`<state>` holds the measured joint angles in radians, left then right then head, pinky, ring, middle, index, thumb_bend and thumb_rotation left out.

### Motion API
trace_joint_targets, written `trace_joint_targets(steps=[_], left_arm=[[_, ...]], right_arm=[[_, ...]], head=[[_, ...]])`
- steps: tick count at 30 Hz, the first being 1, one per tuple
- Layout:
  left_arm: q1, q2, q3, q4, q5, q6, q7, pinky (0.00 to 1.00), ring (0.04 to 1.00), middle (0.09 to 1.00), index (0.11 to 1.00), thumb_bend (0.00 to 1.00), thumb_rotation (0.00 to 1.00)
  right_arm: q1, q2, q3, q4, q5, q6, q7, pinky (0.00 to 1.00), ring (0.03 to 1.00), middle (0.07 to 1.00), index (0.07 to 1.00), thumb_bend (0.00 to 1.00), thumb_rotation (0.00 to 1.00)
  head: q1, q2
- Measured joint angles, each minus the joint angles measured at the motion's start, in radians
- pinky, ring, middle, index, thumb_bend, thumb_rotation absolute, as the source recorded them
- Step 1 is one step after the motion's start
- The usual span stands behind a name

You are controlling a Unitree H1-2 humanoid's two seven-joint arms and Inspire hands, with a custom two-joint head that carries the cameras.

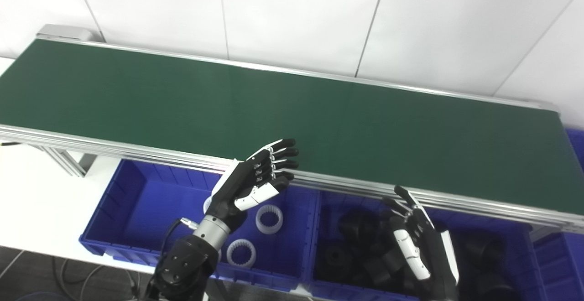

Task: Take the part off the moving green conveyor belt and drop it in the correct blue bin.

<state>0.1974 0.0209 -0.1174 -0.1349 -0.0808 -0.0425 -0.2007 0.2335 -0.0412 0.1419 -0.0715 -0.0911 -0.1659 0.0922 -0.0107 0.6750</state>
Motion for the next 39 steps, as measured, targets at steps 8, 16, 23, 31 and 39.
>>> trace_joint_targets(steps=[8, 16, 23, 31, 39], left_arm=[[0.071, 0.002, -0.010, 0.019, -0.001, -0.068, 0.000, 0.72, 0.777, 0.823, 0.817, 0.89, 0.56], [0.072, 0.045, -0.003, 0.068, -0.017, -0.119, -0.014, 0.72, 0.782, 0.822, 0.790, 0.86, 0.52], [0.063, 0.072, 0.004, 0.116, -0.010, -0.151, -0.013, 0.74, 0.805, 0.831, 0.793, 0.85, 0.52], [0.051, 0.057, 0.019, 0.116, -0.003, -0.151, 0.007, 0.77, 0.834, 0.858, 0.823, 0.86, 0.53], [0.044, 0.052, 0.021, 0.130, -0.001, -0.151, 0.010, 0.78, 0.852, 0.872, 0.839, 0.84, 0.49]], right_arm=[[-0.004, 0.010, 0.011, 0.023, -0.020, -0.001, -0.016, 0.67, 0.747, 0.792, 0.878, 0.56, 0.73], [-0.011, 0.020, 0.028, 0.057, -0.029, -0.022, -0.026, 0.67, 0.755, 0.794, 0.885, 0.60, 0.74], [-0.020, 0.030, 0.037, 0.074, -0.038, -0.047, -0.032, 0.67, 0.753, 0.789, 0.879, 0.61, 0.75], [-0.023, 0.031, 0.039, 0.095, -0.037, -0.053, -0.033, 0.68, 0.757, 0.794, 0.877, 0.63, 0.75], [-0.029, 0.031, 0.039, 0.103, -0.033, -0.059, -0.033, 0.69, 0.762, 0.798, 0.881, 0.63, 0.75]], head=[[-0.045, -0.011], [-0.075, -0.025], [-0.086, -0.029], [-0.098, -0.034], [-0.097, -0.035]])
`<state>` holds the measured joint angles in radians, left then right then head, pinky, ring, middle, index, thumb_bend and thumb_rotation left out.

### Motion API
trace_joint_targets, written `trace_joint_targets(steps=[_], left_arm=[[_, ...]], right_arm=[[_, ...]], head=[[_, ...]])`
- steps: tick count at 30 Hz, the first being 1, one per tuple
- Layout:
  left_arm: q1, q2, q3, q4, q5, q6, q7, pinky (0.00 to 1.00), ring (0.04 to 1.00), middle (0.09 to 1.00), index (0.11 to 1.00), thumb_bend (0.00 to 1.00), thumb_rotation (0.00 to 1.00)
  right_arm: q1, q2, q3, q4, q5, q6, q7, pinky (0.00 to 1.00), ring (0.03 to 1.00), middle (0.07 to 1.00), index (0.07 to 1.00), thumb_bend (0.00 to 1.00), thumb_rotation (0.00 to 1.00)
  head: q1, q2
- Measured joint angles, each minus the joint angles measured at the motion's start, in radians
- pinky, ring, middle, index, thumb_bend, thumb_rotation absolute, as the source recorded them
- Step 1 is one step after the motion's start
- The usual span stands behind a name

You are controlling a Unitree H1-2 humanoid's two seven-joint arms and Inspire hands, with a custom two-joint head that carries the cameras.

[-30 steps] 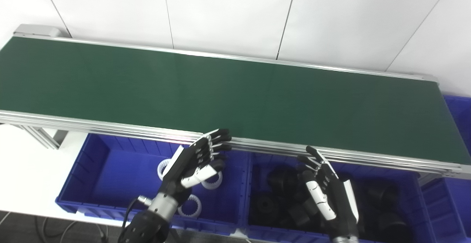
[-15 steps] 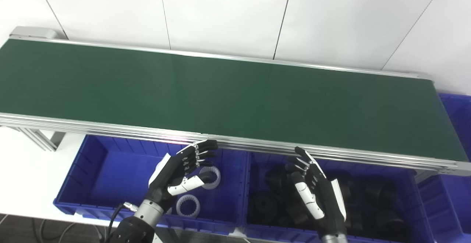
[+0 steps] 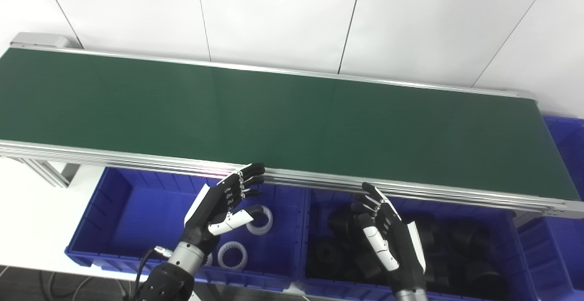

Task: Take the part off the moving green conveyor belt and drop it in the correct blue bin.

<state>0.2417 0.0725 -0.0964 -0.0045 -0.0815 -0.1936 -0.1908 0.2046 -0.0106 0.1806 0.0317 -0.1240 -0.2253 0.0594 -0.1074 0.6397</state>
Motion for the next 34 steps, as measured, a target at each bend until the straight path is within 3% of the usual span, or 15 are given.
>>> trace_joint_targets(steps=[18, 34], left_arm=[[-0.010, 0.033, -0.045, 0.011, 0.033, 0.004, -0.027, 0.79, 0.858, 0.852, 0.826, 0.92, 0.44], [-0.013, 0.040, -0.046, 0.012, 0.027, 0.005, -0.042, 0.79, 0.838, 0.842, 0.851, 0.91, 0.39]], right_arm=[[-0.003, 0.000, 0.000, 0.014, -0.003, -0.018, -0.001, 0.68, 0.760, 0.796, 0.879, 0.61, 0.75], [-0.004, 0.003, 0.000, 0.023, -0.010, -0.021, -0.003, 0.68, 0.761, 0.796, 0.878, 0.62, 0.76]], head=[[-0.006, -0.003], [-0.008, -0.006]])
